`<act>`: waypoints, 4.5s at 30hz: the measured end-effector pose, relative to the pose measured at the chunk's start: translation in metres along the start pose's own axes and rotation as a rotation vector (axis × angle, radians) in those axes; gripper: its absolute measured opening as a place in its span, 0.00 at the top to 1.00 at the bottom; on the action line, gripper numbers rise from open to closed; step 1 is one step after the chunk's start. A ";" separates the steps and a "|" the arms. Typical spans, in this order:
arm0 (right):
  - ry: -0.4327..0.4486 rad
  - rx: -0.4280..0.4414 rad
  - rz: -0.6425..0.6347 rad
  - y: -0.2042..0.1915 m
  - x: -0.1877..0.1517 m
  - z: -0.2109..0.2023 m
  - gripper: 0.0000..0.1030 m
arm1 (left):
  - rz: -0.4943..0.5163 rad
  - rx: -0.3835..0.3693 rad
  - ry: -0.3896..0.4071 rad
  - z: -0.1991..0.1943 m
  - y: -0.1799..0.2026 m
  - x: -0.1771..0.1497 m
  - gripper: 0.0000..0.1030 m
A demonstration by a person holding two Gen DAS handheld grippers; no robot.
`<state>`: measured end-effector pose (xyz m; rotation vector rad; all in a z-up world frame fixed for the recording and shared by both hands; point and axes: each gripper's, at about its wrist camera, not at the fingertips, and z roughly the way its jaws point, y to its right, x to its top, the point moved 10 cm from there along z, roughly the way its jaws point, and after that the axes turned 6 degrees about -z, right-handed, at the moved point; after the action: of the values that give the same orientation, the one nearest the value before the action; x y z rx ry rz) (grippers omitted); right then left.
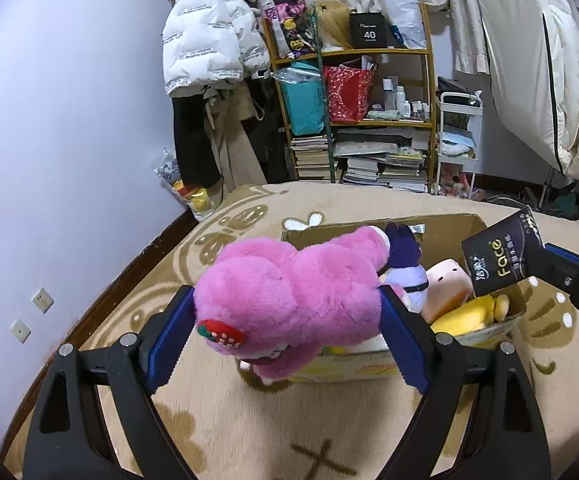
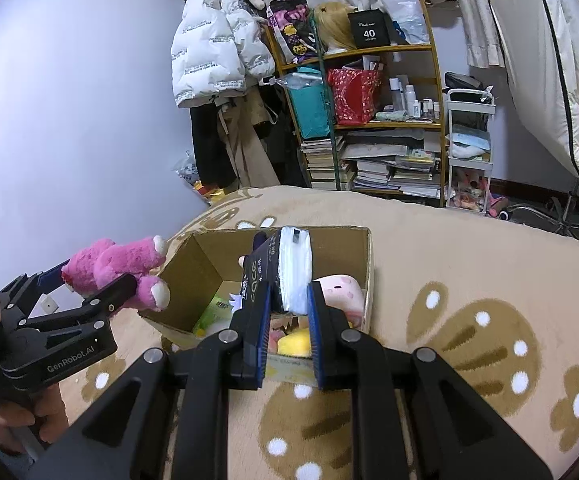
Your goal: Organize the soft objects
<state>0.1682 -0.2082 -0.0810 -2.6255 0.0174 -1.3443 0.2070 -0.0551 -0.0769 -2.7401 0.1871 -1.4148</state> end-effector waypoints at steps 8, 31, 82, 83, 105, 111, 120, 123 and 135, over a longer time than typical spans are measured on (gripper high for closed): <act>-0.030 0.004 -0.009 0.005 0.004 0.027 0.82 | 0.053 -0.007 -0.011 0.018 0.012 0.005 0.15; -0.103 0.012 0.019 0.013 -0.019 0.041 0.79 | 0.048 0.011 -0.088 0.035 0.007 -0.014 0.04; 0.114 -0.073 0.005 0.004 -0.012 -0.091 0.00 | -0.028 0.023 0.124 -0.134 -0.035 -0.021 0.01; 0.109 -0.073 0.002 0.004 -0.013 -0.090 0.00 | -0.036 0.021 0.119 -0.132 -0.036 -0.022 0.01; 0.042 -0.086 -0.034 0.000 -0.027 -0.063 0.00 | -0.049 0.022 0.037 -0.104 -0.036 -0.034 0.01; 0.039 -0.087 -0.032 0.000 -0.029 -0.063 0.00 | -0.040 0.021 0.034 -0.103 -0.035 -0.035 0.01; 0.039 -0.086 -0.031 0.002 -0.030 -0.062 0.00 | -0.024 0.016 0.032 -0.103 -0.032 -0.037 0.01; 0.038 -0.085 -0.031 0.003 -0.030 -0.063 0.00 | -0.024 0.016 0.031 -0.103 -0.031 -0.037 0.01; 0.038 -0.086 -0.029 0.004 -0.030 -0.062 0.00 | -0.024 0.013 0.029 -0.104 -0.031 -0.038 0.01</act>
<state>0.1008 -0.2195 -0.0706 -2.6793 0.0440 -1.4336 0.1028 -0.0180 -0.0445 -2.7218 0.1467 -1.4575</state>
